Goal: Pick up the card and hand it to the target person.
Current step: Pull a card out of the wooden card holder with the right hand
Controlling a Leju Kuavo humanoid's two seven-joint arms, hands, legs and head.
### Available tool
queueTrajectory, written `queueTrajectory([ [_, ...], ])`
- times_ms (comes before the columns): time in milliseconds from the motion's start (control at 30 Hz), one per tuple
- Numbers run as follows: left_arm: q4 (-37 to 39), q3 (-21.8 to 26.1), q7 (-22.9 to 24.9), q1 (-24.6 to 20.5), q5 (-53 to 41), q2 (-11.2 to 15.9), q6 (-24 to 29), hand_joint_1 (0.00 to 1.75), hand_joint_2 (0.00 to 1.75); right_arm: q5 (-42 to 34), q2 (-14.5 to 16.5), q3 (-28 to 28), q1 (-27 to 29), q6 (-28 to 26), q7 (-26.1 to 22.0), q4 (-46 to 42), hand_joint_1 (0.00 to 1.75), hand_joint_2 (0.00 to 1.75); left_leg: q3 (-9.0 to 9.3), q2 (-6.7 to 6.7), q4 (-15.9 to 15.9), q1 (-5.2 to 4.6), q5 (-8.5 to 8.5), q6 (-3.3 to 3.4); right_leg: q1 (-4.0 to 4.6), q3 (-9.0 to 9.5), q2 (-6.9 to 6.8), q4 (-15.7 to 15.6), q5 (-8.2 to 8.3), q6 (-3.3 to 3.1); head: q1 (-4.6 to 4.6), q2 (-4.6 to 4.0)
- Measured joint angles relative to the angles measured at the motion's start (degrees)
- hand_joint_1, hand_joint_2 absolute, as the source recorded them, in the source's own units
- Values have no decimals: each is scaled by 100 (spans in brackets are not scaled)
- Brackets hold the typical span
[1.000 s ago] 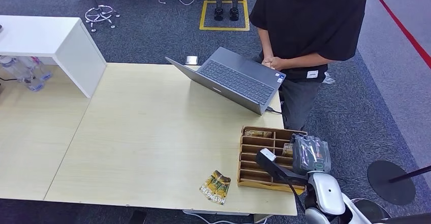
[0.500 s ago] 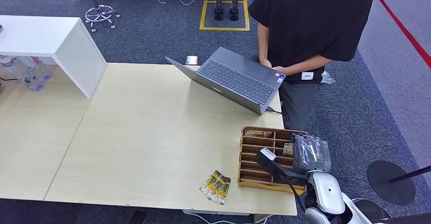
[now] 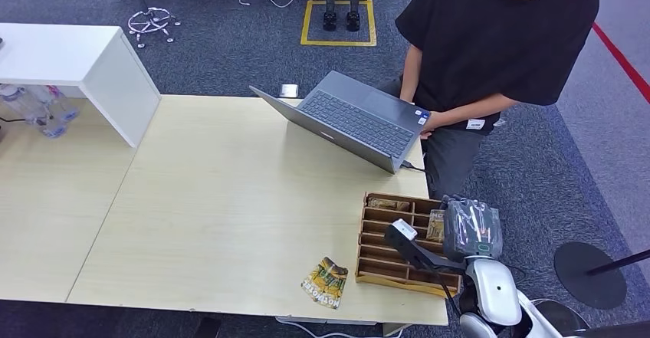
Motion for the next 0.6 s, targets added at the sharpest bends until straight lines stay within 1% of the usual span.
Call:
queueTrajectory([
  [267, 0, 0, 1, 0, 3, 0, 0, 0, 0, 82, 0, -12, 6, -89, 15, -45, 175, 175, 1, 0, 0, 0, 0, 0, 0, -1, 0, 0, 0, 0, -1, 0],
  [400, 0, 0, 6, 0, 4, 0, 0, 0, 0, 273, 0, -84, 14, -251, 62, -217, 175, 175, 7, 0, 1, 0, 0, 0, 0, -1, 0, 0, 0, 0, 0, 0],
  [600, 0, 0, 13, 0, 7, 1, -3, 0, 0, 419, 0, -210, 74, -319, 98, -469, 175, 175, 5, 1, 1, 0, 0, 0, 0, 0, 1, 0, 0, 0, 0, 0],
])
